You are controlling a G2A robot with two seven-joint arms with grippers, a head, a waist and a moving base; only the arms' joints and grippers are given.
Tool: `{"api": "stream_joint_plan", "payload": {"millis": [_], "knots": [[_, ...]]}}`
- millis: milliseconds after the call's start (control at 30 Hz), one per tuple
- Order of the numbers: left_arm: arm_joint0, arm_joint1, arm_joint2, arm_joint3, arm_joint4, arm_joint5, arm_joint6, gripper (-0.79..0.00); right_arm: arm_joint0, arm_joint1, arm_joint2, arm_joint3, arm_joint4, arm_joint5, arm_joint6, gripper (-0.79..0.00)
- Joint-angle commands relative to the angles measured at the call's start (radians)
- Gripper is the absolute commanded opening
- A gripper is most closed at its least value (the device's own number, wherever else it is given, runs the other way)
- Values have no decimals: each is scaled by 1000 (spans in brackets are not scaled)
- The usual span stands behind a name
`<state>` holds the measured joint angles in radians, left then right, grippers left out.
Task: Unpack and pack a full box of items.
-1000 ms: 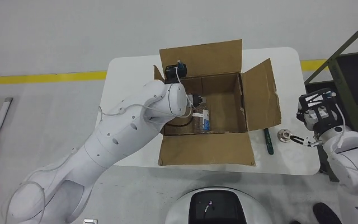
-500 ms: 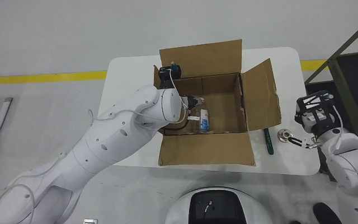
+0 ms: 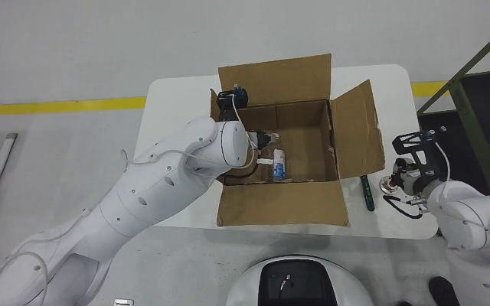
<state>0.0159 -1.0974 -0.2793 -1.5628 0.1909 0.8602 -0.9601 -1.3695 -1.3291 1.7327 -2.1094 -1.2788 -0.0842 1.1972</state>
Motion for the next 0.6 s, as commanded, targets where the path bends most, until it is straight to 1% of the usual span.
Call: {"api": "stream_joint_plan", "payload": {"millis": [0,133,200,267,300,433,567], "knots": [[0,0,0,0,0,0,0,0,0,0,0,0,0,0,-1,-785],[0,0,0,0,0,0,0,0,0,0,0,0,0,0,-1,-785],[17,3,-16,7,-2,-21,36,0,-10,2,-5,15,-4,-13,-5,-785],[24,9,-42,8,3,-30,59,0,-4,5,-13,34,-23,-9,26,-785],[26,13,-57,4,7,-29,67,0,3,5,-22,49,-35,6,61,-785],[30,40,-121,-29,31,-23,77,0,41,4,-59,99,-13,76,175,-785],[48,77,-198,-71,61,-2,75,0,75,2,-79,151,48,143,253,-785]]}}
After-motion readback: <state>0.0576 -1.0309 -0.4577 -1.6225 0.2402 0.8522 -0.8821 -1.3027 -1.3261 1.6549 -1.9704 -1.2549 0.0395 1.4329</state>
